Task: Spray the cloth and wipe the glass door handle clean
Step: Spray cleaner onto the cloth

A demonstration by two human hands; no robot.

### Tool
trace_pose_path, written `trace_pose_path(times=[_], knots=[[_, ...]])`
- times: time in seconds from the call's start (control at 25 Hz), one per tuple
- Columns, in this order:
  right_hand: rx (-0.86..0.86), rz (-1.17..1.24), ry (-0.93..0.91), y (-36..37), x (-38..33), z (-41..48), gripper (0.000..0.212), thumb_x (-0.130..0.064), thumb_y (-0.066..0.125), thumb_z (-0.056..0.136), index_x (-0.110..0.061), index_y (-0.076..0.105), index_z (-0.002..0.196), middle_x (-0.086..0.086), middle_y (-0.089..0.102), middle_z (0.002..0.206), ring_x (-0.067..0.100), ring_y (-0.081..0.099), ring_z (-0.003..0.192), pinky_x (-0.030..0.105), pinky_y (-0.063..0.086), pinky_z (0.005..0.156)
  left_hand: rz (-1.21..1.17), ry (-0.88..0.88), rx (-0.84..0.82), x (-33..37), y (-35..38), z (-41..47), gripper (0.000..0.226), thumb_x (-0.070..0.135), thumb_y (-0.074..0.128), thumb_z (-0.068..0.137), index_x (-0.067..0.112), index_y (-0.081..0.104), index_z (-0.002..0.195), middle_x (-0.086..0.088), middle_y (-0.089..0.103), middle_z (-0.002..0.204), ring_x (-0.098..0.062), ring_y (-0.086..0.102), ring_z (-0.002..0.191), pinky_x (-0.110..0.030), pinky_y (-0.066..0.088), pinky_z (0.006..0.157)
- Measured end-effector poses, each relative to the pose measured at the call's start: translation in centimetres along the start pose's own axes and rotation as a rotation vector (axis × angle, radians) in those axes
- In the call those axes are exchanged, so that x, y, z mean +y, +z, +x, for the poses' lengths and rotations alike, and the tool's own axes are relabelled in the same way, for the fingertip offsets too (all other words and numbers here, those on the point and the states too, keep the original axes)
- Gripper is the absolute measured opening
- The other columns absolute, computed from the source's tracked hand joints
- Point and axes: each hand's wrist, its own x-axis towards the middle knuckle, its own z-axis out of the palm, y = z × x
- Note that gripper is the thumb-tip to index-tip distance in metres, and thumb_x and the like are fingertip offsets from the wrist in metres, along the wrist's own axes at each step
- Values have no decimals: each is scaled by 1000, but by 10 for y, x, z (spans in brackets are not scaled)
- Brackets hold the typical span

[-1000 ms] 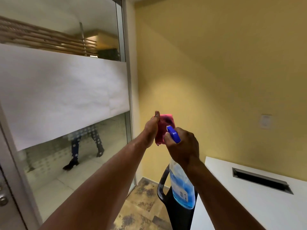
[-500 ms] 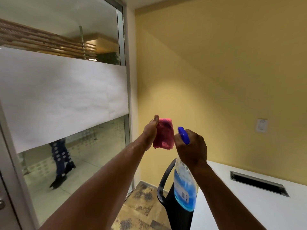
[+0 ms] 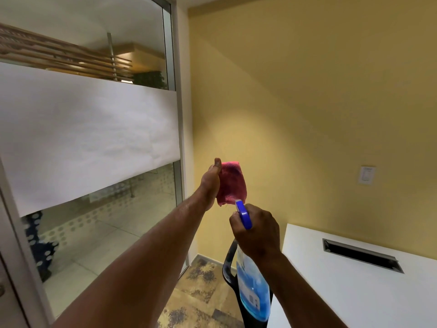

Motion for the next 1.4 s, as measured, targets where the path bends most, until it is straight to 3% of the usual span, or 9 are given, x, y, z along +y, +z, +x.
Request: trace_pose_path(times=[0.2,0.36,0.6,0.88,1.04,1.16,1.4], knots=[[37,-4,106,-5,9,-8,27,-42,50,87,-24,52,67,-12,45,51,8,47,44,21,40,52,-4,-18,9,0,-11,0,62,67,30,106,18,55,135,-16,64,131,-37,60,120,-55,52,99],[88,16,13,-8,-5,0,22,-41,56,88,-23,56,76,-14,48,58,8,50,49,17,42,51,13,-32,3,-10,-9,-5,65,66,30,106,16,56,137,-17,66,132,-38,61,123,-58,49,107],[-8,0,-14,-6,-20,12,29,-47,49,88,-25,57,70,-12,48,52,8,51,46,18,39,52,16,-54,-25,-26,-1,-17,64,62,32,107,12,57,138,-17,66,134,-36,61,126,-54,46,114],[88,-15,69,-16,-5,12,29,-47,49,88,-24,55,71,-13,47,54,5,46,46,18,34,51,27,-69,-25,-35,-5,-25,63,59,28,109,13,58,140,-17,66,134,-36,61,126,-58,44,113],[16,-44,40,-12,14,-5,33,-46,50,87,-28,49,59,-11,43,47,6,43,40,17,33,48,11,-43,-5,-34,-6,-22,62,59,27,109,12,55,139,-20,65,135,-39,60,126,-61,45,112],[3,-30,71,-3,33,-27,33,-45,53,88,-23,58,64,-12,47,50,7,49,43,17,37,50,9,-37,14,-32,-4,-19,64,60,25,109,12,53,140,-21,63,136,-40,58,127,-63,44,112],[98,-1,66,-5,53,-54,17,-40,62,87,-25,55,81,-10,52,63,8,53,50,16,44,52,18,-121,-30,-70,9,-29,67,65,26,107,13,52,140,-19,65,132,-37,62,120,-49,52,94]])
